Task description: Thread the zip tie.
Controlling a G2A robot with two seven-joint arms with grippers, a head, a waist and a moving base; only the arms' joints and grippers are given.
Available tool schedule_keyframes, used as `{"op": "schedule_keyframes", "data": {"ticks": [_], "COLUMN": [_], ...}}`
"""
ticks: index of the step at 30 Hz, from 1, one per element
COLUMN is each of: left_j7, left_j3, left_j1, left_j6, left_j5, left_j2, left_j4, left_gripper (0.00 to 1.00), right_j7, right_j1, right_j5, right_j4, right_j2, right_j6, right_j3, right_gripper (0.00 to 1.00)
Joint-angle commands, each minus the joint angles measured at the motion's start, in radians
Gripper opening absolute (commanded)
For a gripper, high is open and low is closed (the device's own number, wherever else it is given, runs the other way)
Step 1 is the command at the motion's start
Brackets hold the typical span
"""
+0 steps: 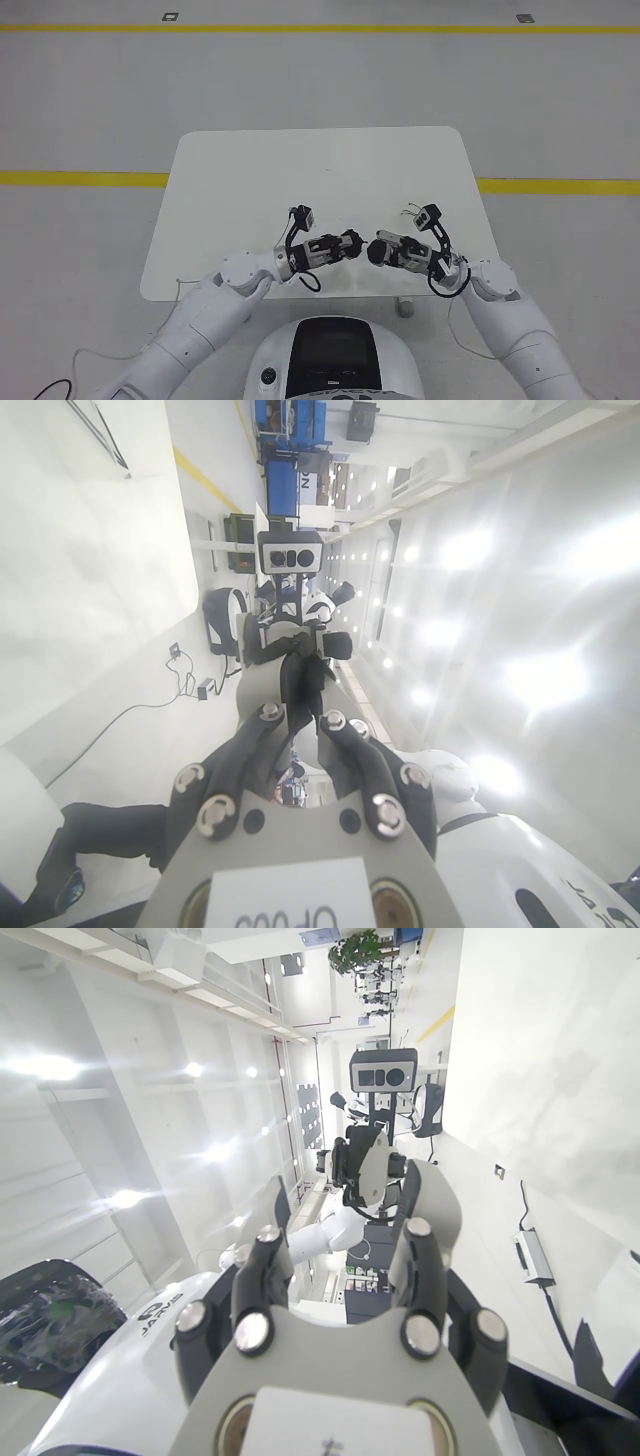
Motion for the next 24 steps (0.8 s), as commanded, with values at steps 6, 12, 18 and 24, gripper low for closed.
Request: {"op": "schedule_keyframes", "data": {"ticks": [6,12,18,24], "left_j7": [-0.007,-0.022,-0.072,-0.069], "left_j3": [-0.001,-0.011,-0.011,-0.010], "left_j1": [0.000,0.002,-0.010,-0.010], "left_j6": [-0.005,-0.015,-0.046,-0.044], "left_j5": [-0.003,-0.042,-0.062,-0.062], "left_j2": [0.000,0.001,0.000,0.000], "left_j4": [-0.001,0.028,0.072,0.070], "left_gripper": [0.00,0.00,0.00,0.00], "right_j7": [-0.001,-0.002,0.052,0.040], "right_j1": [0.001,0.005,0.021,0.020], "right_j5": [-0.003,0.018,0.019,0.014], "right_j4": [0.000,0.001,0.023,0.015], "right_j2": [0.000,0.001,0.005,0.005], "right_j6": [0.002,0.015,0.018,0.015], "right_j3": [0.000,0.007,0.011,0.009], "right_gripper": [1.00,1.00,1.00,1.00]}}
